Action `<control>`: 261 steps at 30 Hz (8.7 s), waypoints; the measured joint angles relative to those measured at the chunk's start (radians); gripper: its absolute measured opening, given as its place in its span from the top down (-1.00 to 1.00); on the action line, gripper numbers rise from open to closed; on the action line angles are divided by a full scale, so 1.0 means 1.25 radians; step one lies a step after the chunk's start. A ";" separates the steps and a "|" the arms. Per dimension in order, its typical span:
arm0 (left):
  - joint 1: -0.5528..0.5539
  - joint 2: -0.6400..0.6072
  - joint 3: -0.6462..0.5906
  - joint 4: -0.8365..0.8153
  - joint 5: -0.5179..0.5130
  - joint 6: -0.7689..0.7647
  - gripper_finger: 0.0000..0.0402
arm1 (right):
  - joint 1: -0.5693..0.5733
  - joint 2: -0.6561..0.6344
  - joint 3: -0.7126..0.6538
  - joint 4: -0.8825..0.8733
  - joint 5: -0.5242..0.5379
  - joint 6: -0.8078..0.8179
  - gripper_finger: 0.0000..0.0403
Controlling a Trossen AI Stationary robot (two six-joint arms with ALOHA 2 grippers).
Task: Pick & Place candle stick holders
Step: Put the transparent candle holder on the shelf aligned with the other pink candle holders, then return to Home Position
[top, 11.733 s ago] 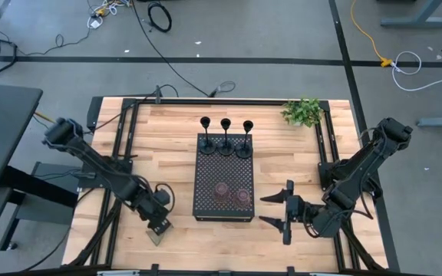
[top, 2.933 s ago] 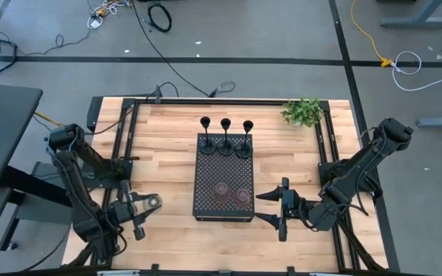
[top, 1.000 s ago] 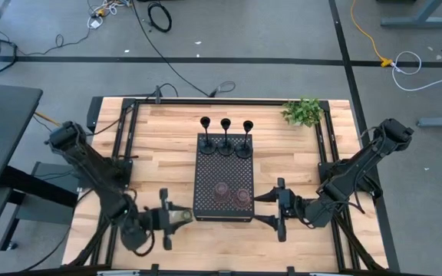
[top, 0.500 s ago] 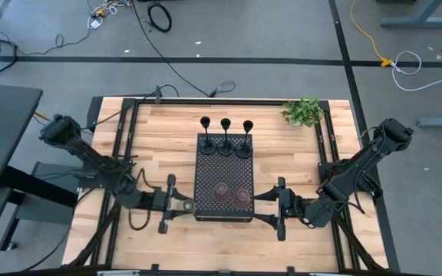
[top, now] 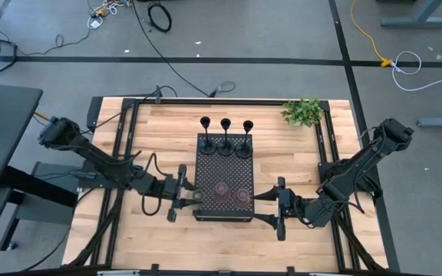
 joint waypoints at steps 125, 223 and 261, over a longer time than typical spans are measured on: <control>0.086 0.146 0.075 0.154 -0.003 -0.103 -0.26 | -0.011 0.000 0.000 0.000 -0.001 -0.005 -0.31; 0.090 -0.259 0.075 -0.225 -0.008 -0.052 -0.26 | -0.011 0.000 0.000 -0.016 -0.007 0.000 -0.31; 0.030 -0.645 0.075 -0.759 -0.117 -0.089 -0.26 | -0.024 0.000 0.000 0.007 -0.006 -0.048 -0.31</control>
